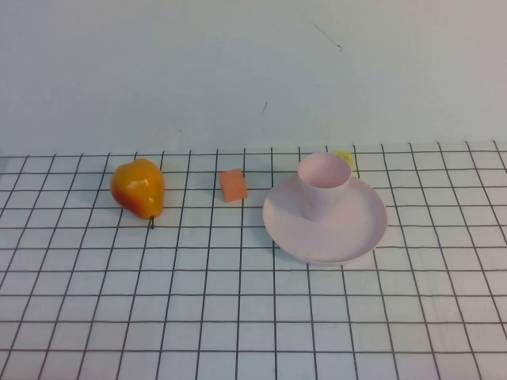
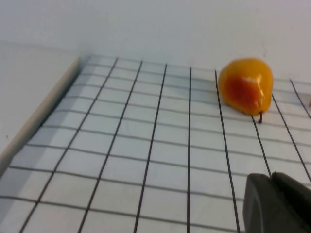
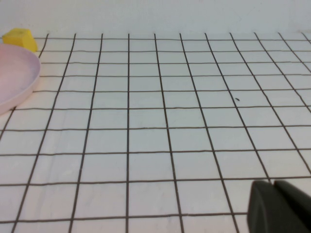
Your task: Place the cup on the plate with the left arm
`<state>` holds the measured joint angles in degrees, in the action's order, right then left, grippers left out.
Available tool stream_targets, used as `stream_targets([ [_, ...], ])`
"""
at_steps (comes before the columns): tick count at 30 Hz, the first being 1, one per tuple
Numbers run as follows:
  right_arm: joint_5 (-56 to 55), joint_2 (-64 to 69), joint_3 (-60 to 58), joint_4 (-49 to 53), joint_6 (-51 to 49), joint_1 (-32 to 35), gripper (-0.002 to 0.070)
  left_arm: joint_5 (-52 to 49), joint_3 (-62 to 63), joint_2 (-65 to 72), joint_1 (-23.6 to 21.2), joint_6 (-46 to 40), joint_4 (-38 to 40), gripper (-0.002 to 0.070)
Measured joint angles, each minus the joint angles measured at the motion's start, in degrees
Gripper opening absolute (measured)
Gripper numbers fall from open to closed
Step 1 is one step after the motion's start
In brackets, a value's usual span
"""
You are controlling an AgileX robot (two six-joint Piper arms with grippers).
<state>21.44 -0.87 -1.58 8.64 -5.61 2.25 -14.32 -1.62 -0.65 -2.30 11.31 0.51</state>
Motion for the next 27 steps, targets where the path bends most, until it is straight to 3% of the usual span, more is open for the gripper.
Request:
stream_targets([
  [15, 0.0, 0.0, 0.0, -0.1, 0.0, 0.0, -0.0002, -4.6, 0.3, 0.0, 6.0, 0.0, -0.5, -0.0002],
  [27, 0.0, 0.0, 0.0, -0.1, 0.0, 0.0, -0.0002, -4.6, 0.3, 0.0, 6.3, -2.7, -0.5, -0.0002],
])
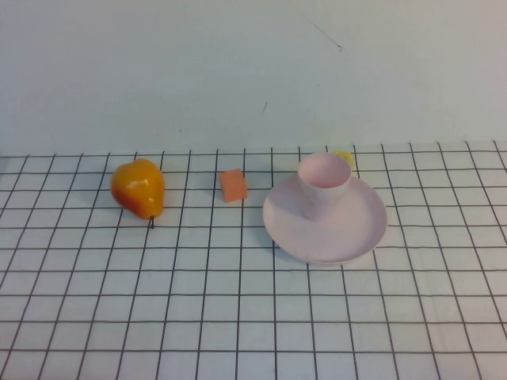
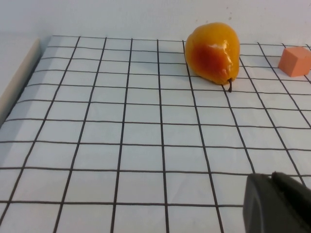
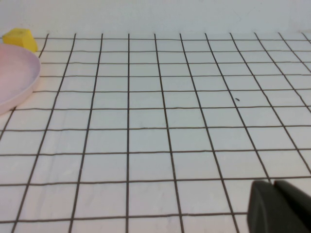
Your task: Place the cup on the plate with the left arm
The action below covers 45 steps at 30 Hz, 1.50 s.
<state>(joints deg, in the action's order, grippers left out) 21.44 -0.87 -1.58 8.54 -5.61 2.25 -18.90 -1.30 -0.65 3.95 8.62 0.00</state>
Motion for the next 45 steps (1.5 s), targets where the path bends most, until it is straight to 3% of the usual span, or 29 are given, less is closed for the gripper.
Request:
stream_targets([
  [45, 0.0, 0.0, 0.0, 0.0, 0.0, 0.0, -0.0002, -0.1, 0.0, 0.0, 0.0, -1.3, 0.0, -0.0002],
])
